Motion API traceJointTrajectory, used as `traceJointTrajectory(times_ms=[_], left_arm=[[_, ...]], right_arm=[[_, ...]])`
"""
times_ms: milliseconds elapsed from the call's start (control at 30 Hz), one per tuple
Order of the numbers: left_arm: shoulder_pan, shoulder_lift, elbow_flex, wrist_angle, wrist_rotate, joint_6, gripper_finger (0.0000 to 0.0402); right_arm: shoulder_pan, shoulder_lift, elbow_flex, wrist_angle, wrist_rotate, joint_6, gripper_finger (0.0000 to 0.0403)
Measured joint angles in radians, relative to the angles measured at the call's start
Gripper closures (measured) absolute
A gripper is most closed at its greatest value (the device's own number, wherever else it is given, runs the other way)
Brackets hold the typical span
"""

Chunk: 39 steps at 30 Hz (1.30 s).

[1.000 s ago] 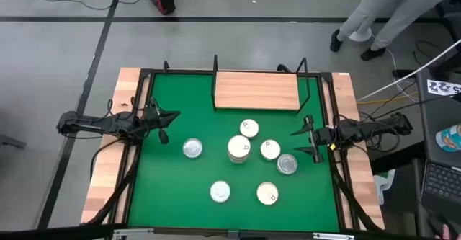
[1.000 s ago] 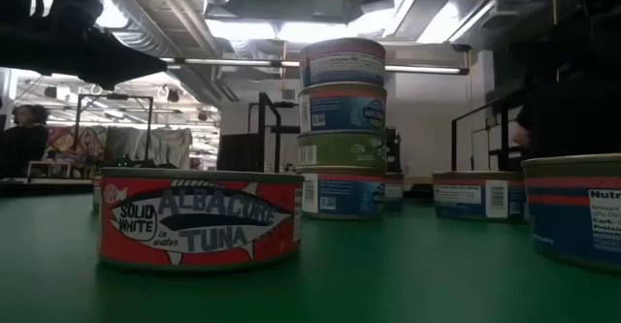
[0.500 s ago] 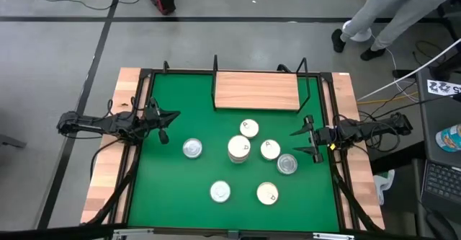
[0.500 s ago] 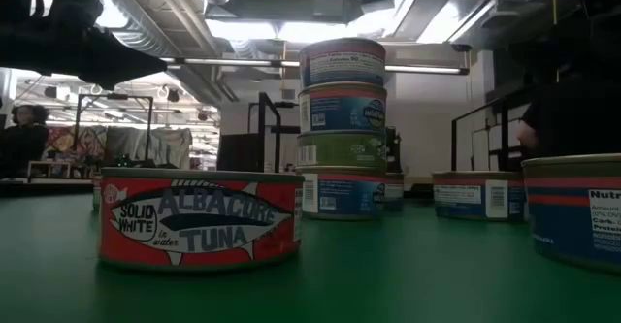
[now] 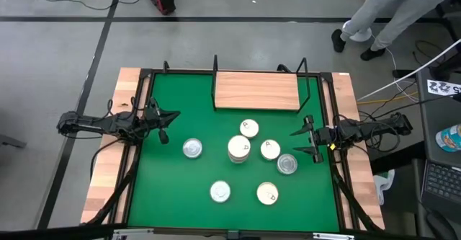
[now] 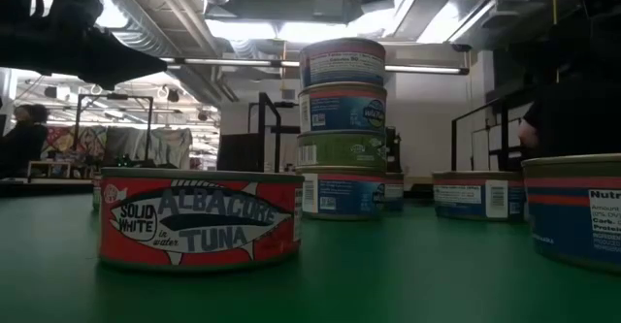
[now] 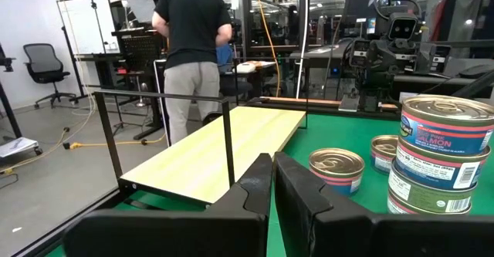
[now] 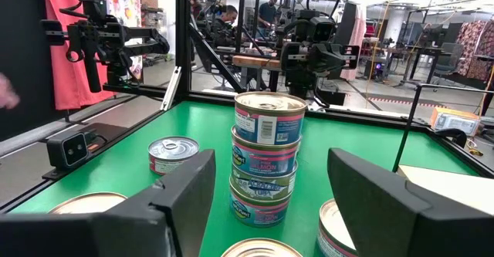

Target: Stack canned seafood by type on shelf

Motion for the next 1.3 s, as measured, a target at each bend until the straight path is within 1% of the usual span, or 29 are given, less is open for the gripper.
traceJointTrajectory(times_ms=[500, 667, 900, 1100, 1233, 1300], left_arm=[[0.0, 0.0, 0.0, 0.0, 0.0, 0.0, 0.0389], [0.0, 0.0, 0.0, 0.0, 0.0, -0.051, 0.0389], [0.0, 0.0, 0.0, 0.0, 0.0, -0.021, 0.0389], [0.0, 0.0, 0.0, 0.0, 0.0, -0.031, 0.0389], [0.0, 0.0, 0.0, 0.0, 0.0, -0.069, 0.0389], [0.0, 0.0, 0.0, 0.0, 0.0, -0.069, 0.0389]], right_arm=[[0.0, 0.0, 0.0, 0.002, 0.007, -0.008, 0.0152], [0.0, 0.0, 0.0, 0.002, 0.007, -0.008, 0.0152], [0.0, 0.0, 0.0, 0.002, 0.008, -0.007, 0.0152], [0.0, 0.0, 0.0, 0.002, 0.007, 0.097, 0.0152], [0.0, 0.0, 0.0, 0.005, 0.007, 0.174, 0.0152], [0.0, 0.0, 0.0, 0.005, 0.007, 0.181, 0.0152]])
